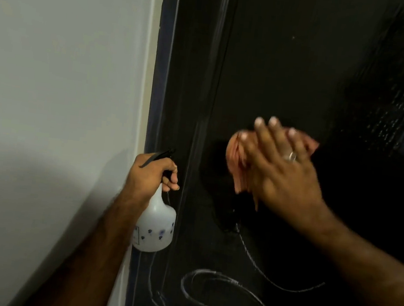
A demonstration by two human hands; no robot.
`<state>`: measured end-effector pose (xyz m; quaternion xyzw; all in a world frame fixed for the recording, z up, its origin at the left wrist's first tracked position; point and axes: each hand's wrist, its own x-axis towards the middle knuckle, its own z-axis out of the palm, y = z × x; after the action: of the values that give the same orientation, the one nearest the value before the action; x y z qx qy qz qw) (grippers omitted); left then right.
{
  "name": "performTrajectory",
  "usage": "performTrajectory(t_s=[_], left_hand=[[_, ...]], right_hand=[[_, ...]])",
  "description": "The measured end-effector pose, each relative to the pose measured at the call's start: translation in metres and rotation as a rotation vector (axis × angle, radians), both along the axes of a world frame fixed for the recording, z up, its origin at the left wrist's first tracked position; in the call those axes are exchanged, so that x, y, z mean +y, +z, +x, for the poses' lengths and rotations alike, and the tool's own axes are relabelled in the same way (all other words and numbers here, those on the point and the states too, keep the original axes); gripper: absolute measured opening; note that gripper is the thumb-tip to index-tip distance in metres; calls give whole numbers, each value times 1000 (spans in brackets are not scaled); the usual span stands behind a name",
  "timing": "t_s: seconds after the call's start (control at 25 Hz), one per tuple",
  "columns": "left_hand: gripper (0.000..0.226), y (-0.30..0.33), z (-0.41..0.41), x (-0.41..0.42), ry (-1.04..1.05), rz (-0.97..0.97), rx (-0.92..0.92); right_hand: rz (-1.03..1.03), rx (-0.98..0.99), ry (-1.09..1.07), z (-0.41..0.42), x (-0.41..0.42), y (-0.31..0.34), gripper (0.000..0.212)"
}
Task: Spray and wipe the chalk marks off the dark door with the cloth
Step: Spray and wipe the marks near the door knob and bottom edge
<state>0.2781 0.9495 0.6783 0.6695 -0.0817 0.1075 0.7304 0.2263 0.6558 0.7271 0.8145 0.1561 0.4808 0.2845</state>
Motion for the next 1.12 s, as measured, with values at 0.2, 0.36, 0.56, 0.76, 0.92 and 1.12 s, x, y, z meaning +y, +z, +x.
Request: performTrajectory(t_s=[0.2,0.36,0.56,0.76,0.92,1.12], left_hand=[[20,-28,10,-1,19,4,71],[22,-54,14,8,46,14,56],[16,-66,13,12,87,20,49],[19,-80,15,12,48,44,66],[17,-107,23,12,103,49,105],[9,-163,28,13,181,-18,203]], right_hand=[[234,-168,-42,63,74,115,70],[-4,-13,-83,99,122,40,85],[-263,332,-98,78,103,-59,79],[-44,83,27,86,99,64,66],[53,-65,-79,113,124,84,91],[-215,250,-78,134,147,-67,114]])
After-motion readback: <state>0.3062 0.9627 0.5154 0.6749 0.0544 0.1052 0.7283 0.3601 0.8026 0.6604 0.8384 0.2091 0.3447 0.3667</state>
